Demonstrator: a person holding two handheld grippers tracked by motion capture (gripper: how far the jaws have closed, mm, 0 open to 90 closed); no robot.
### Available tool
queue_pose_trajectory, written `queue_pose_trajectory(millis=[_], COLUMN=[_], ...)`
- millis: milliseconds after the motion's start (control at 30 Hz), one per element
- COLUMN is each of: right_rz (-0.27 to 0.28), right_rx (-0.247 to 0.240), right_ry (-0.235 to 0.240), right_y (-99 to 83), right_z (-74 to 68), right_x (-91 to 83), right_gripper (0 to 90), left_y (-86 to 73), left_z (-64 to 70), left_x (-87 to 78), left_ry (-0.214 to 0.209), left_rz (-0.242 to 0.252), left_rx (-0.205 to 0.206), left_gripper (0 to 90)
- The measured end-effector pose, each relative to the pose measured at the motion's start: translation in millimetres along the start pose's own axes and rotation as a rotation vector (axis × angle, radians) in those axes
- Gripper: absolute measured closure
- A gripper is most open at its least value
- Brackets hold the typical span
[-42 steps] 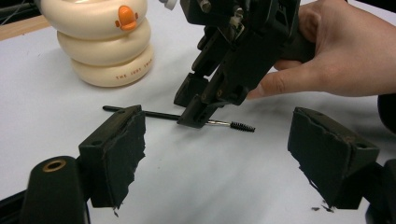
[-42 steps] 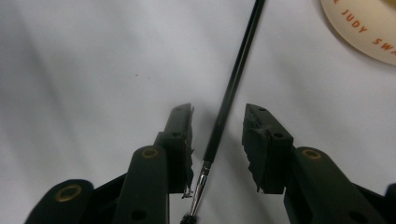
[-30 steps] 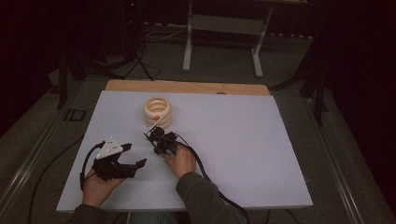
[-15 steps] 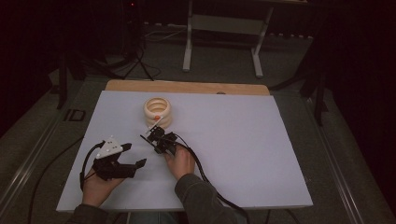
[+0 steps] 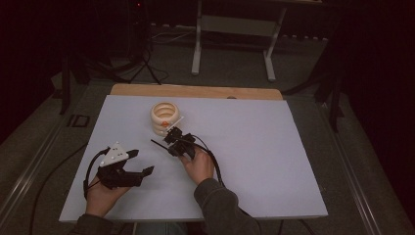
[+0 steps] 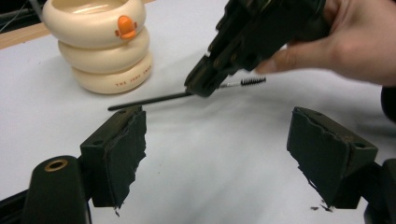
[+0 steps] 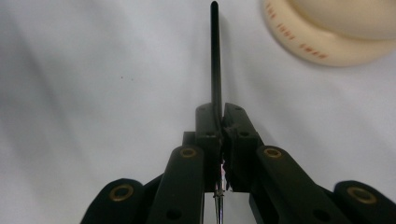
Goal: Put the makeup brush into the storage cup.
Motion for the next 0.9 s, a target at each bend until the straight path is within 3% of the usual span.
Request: queue_pose_trajectory(millis=[267, 367, 533, 567, 633, 900], right_rz=[0.055, 0.049, 0.050, 0.072, 0.092, 0.087], right_rx=[-0.029, -0.043, -0.087, -0.117, -0.125, -0.188], right_ry=[0.033, 0.053, 0.093, 0.095, 0.108, 0.134], right_y=[-6.1, -12.5, -21.3, -25.4, -29.8, -54.5], right_z=[9.2, 11.6, 11.4, 11.3, 11.1, 6.9], right_x=[-36.4, -46.9, -59.8, -67.8, -74.6, -95.9], right_gripper=[85.7, 85.7, 85.7, 85.7, 85.7, 85.7], left_y=[1.8, 1.6, 3.5, 5.0, 6.4, 11.1], left_z=[5.2, 7.1, 11.5, 14.7, 17.5, 31.3], left_x=[2.7, 4.6, 6.3, 6.8, 7.7, 12.6], left_ry=[-0.009, -0.016, -0.026, -0.031, -0.035, -0.075], left_rz=[-0.008, -0.013, -0.016, -0.016, -0.017, -0.023], left_rx=[0.021, 0.028, 0.044, 0.054, 0.063, 0.108], left_gripper=[20.4, 20.5, 20.6, 20.7, 21.0, 23.8])
Point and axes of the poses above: each handheld gripper's, and its own axes: x roughly forward along the jaws, y roughly out of its top, z roughly to its right, the point moved 6 cm from there along x, roughly forward along the jaws, and after that the axes turned 5 degrees about x, right-handed, at the moved point
